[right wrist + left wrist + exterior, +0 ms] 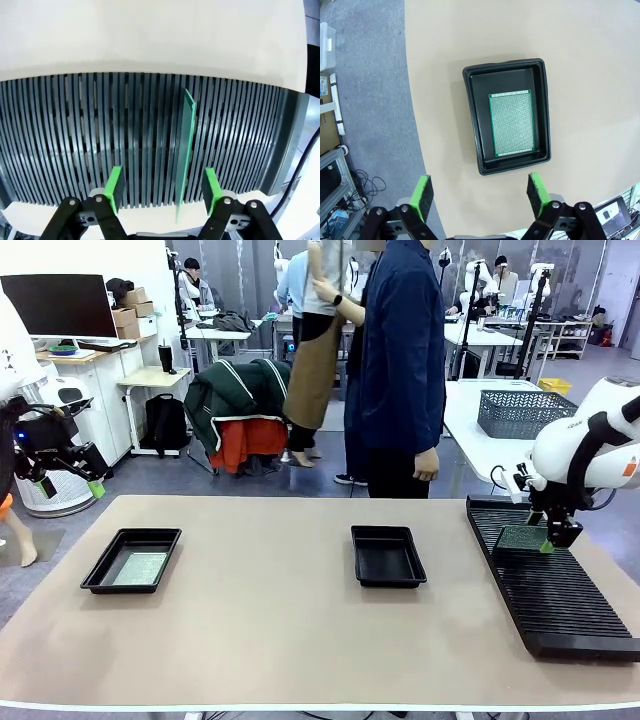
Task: Inspect and transfer BCBs to ESD trays.
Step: Pick up the Blank PCB from the PCB Rack and place it in the right ESD tray.
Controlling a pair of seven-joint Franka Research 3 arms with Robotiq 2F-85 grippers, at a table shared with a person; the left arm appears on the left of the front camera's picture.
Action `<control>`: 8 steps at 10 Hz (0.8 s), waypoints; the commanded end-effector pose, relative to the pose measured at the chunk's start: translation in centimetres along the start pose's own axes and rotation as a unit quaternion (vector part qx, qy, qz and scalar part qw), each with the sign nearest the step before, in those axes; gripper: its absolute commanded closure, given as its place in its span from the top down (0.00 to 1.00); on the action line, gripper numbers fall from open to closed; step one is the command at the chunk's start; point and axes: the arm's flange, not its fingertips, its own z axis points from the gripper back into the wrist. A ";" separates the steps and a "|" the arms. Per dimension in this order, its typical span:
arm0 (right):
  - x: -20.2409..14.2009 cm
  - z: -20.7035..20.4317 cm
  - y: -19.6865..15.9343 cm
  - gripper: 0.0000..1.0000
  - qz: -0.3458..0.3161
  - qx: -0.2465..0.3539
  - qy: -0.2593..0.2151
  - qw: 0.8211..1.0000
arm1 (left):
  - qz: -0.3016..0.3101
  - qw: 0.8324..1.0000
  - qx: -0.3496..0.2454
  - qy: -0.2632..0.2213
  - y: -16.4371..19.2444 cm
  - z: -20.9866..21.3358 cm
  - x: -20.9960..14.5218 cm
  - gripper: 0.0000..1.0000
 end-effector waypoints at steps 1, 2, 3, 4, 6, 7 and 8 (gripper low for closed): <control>0.1 -1.0 -0.7 0.82 -0.008 -0.008 -0.005 1.000 | 0.001 1.000 0.000 -0.006 -0.1 -0.3 0.0 1.00; 0.3 -1.1 -0.9 0.82 -0.008 -0.009 -0.006 1.000 | 0.001 1.000 0.000 -0.006 -0.1 -0.3 0.0 1.00; 0.5 -1.1 -1.1 0.82 -0.009 -0.011 -0.006 1.000 | 0.001 1.000 0.000 -0.006 -0.1 -0.3 0.0 1.00; 0.6 -1.1 -1.2 0.82 -0.010 -0.013 -0.005 1.000 | 0.001 1.000 0.000 -0.006 -0.1 -0.3 0.0 1.00; 0.7 -1.0 -1.4 0.82 -0.017 -0.018 -0.002 1.000 | 0.001 1.000 0.000 -0.006 -0.1 -0.3 0.0 1.00; 0.6 -0.9 -1.5 0.79 -0.021 -0.018 -0.003 1.000 | 0.001 1.000 0.000 -0.006 -0.1 -0.3 0.0 1.00; 0.6 -0.8 -1.5 0.78 -0.021 -0.014 -0.005 1.000 | 0.001 1.000 0.000 -0.006 -0.1 -0.3 0.0 1.00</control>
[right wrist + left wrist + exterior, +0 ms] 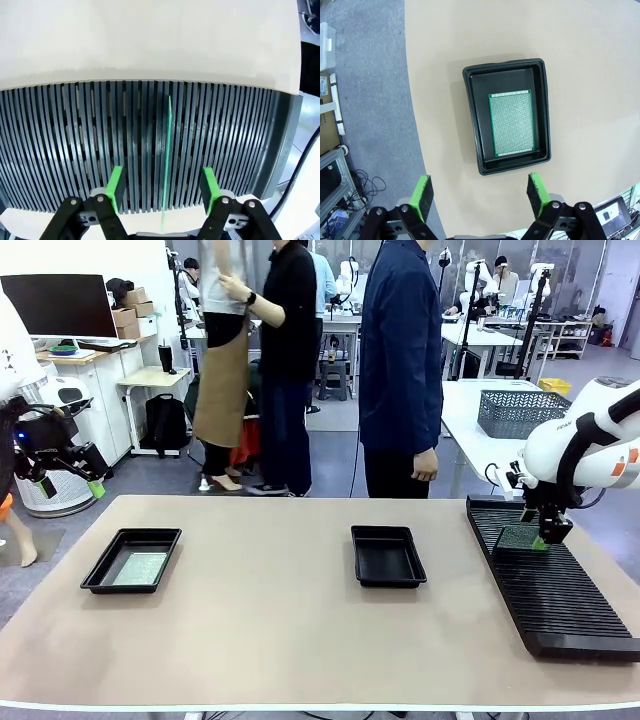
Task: Inspect and transfer BCBs to ESD trays.
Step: Pick up the Blank PCB from the PCB Rack and place it in the right ESD tray.
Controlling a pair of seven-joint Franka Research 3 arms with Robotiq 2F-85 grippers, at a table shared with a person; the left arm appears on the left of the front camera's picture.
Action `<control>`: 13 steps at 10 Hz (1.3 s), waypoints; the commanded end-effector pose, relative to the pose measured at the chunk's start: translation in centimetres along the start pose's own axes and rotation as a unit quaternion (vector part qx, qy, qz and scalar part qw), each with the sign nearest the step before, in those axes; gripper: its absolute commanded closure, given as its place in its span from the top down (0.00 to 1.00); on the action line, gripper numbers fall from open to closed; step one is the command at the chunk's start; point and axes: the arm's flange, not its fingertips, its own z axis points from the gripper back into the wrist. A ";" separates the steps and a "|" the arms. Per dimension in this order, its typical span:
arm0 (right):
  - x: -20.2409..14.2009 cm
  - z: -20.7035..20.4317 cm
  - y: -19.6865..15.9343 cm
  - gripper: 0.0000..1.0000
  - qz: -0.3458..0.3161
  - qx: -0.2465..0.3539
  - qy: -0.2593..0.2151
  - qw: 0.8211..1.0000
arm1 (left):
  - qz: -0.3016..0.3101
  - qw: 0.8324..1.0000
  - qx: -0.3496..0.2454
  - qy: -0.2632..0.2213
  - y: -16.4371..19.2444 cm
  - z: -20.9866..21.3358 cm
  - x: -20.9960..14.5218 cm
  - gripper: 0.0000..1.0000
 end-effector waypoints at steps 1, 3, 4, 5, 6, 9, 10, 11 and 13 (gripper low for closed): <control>-0.2 -0.4 -0.3 0.75 -0.014 -0.004 -0.002 1.000 | 0.001 1.000 0.000 -0.006 -0.1 -0.3 0.0 1.00; -0.2 -0.3 -0.4 0.71 -0.016 -0.004 -0.001 1.000 | 0.001 1.000 0.000 -0.006 -0.1 -0.3 0.0 1.00; -0.1 -0.4 -0.5 0.70 -0.017 -0.001 -0.001 1.000 | 0.001 1.000 0.000 -0.006 -0.1 -0.3 0.0 1.00; 0.0 -0.4 -0.5 0.67 -0.016 0.000 0.000 1.000 | 0.001 1.000 0.000 -0.006 -0.1 -0.3 0.0 1.00; 0.1 -0.4 -0.6 0.65 -0.017 0.000 0.000 1.000 | 0.001 1.000 0.000 -0.006 -0.1 -0.3 0.0 1.00; 0.0 -0.4 -0.6 0.58 -0.022 0.001 0.004 1.000 | 0.001 1.000 0.000 -0.006 -0.1 -0.3 0.0 1.00; 0.1 -0.4 -0.6 0.57 -0.023 0.002 0.006 1.000 | 0.001 1.000 0.000 -0.006 -0.1 -0.3 0.0 1.00; 0.1 -0.4 -0.7 0.54 -0.024 0.002 0.006 1.000 | 0.001 1.000 0.000 -0.006 -0.1 -0.3 0.0 1.00; 0.0 -0.3 -0.8 0.50 -0.024 0.001 0.007 1.000 | 0.001 1.000 0.000 -0.006 -0.1 -0.3 0.0 1.00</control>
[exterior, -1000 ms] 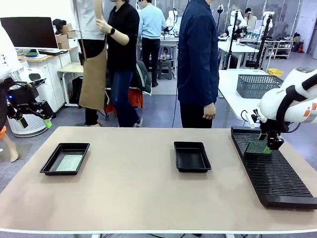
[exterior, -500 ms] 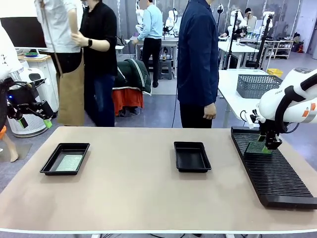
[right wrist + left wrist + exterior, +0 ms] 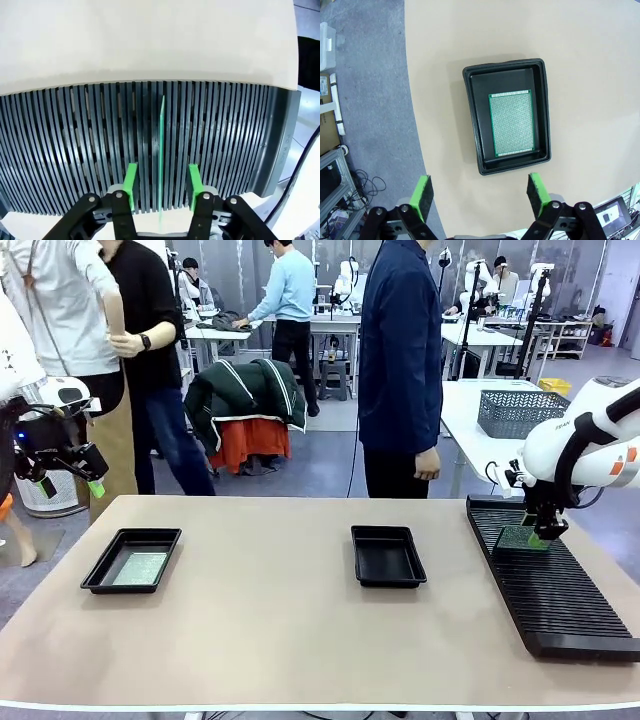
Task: Inspect and transfer BCBs to ESD trays.
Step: Pick up the Blank PCB from the PCB Rack and place it in the right ESD tray.
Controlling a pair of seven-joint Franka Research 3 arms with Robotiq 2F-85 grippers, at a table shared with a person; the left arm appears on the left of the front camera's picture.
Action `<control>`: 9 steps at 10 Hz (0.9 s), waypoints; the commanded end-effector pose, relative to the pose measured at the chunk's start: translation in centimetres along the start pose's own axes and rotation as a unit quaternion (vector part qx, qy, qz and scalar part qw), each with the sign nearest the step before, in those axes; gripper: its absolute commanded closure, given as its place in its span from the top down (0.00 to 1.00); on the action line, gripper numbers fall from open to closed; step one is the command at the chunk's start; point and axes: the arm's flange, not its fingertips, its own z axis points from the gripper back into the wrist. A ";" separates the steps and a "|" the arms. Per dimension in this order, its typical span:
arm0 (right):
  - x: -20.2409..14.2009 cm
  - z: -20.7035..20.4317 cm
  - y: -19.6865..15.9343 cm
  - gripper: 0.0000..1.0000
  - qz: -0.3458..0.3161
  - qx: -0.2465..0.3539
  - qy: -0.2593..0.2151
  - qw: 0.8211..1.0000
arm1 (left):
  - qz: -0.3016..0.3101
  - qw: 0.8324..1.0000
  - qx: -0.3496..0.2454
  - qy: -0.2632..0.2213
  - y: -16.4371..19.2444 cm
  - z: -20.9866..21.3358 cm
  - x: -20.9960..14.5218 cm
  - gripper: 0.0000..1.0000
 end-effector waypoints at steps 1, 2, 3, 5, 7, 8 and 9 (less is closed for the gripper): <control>0.0 -0.3 -0.5 0.48 -0.009 0.003 0.006 1.000 | 0.001 1.000 0.000 -0.006 -0.1 -0.3 0.0 1.00; -0.1 -0.3 -0.6 0.45 -0.010 0.003 0.006 1.000 | 0.001 1.000 0.000 -0.006 -0.1 -0.3 0.0 1.00; -0.1 -0.3 -0.7 0.44 -0.011 0.002 0.006 1.000 | 0.001 1.000 0.000 -0.006 -0.1 -0.3 0.0 1.00; -0.1 -0.4 -0.9 0.40 -0.009 0.004 0.005 1.000 | 0.001 1.000 0.000 -0.006 -0.1 -0.3 0.0 1.00; -0.1 -0.5 -0.9 0.35 -0.010 0.006 0.005 1.000 | 0.001 1.000 0.000 -0.006 -0.1 -0.3 0.0 1.00; -0.1 -0.6 -0.8 0.32 -0.010 0.009 0.005 1.000 | 0.001 1.000 0.000 -0.006 -0.1 -0.3 0.0 1.00; 0.0 -0.7 -0.8 0.31 -0.010 0.011 0.005 1.000 | 0.001 1.000 0.000 -0.006 -0.1 -0.3 0.0 1.00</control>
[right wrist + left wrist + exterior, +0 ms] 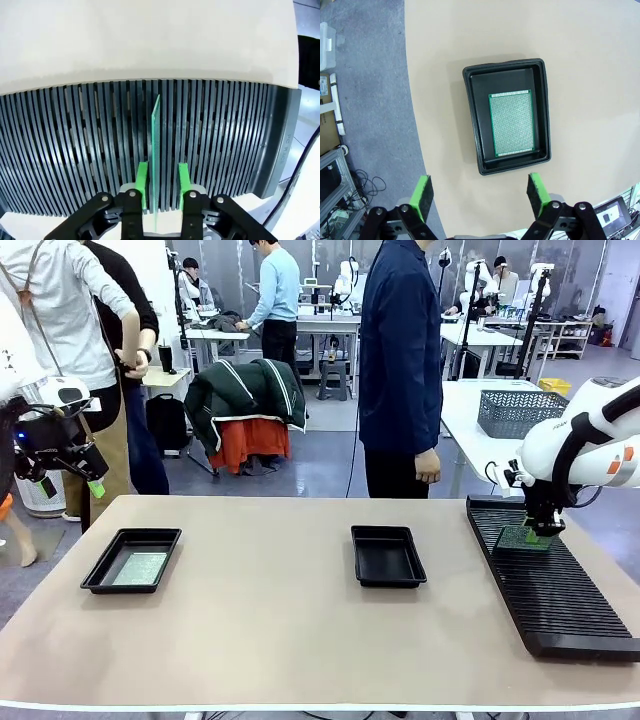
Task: Inspect and transfer BCBs to ESD trays.
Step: Pick up the Blank PCB from the PCB Rack and place it in the right ESD tray.
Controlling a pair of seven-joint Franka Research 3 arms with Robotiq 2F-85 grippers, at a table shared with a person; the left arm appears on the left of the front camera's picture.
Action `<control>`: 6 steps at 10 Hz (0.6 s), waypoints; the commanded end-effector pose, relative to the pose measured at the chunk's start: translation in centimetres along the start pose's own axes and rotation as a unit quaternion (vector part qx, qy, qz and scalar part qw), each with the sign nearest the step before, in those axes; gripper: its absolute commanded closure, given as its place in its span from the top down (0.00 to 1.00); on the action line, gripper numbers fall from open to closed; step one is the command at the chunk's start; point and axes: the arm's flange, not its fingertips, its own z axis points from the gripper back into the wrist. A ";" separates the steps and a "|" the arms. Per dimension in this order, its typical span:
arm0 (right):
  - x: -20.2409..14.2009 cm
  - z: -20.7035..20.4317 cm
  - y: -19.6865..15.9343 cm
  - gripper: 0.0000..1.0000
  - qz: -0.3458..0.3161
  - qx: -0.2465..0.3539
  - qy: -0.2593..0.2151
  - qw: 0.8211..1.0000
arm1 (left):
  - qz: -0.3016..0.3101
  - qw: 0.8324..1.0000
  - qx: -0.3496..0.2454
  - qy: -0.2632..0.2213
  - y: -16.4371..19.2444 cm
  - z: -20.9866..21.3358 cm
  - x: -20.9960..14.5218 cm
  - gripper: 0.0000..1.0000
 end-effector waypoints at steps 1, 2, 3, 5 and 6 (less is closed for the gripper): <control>0.1 -0.1 -0.4 0.28 -0.009 0.007 0.004 1.000 | 0.001 1.000 0.000 -0.006 -0.1 -0.3 0.0 1.00; 0.1 -0.1 -0.4 0.26 -0.011 0.009 0.004 1.000 | 0.001 1.000 0.000 -0.006 -0.1 -0.3 0.0 1.00; 0.0 -0.1 -0.4 0.23 -0.011 0.009 0.006 1.000 | 0.001 1.000 0.000 -0.006 -0.1 -0.3 0.0 1.00; -0.1 0.0 -0.4 0.19 -0.014 0.005 0.004 1.000 | 0.001 1.000 0.000 -0.006 -0.1 -0.3 0.0 1.00; 0.0 0.0 -0.5 0.17 -0.014 0.006 0.005 1.000 | 0.001 1.000 0.000 -0.006 -0.1 -0.3 0.0 1.00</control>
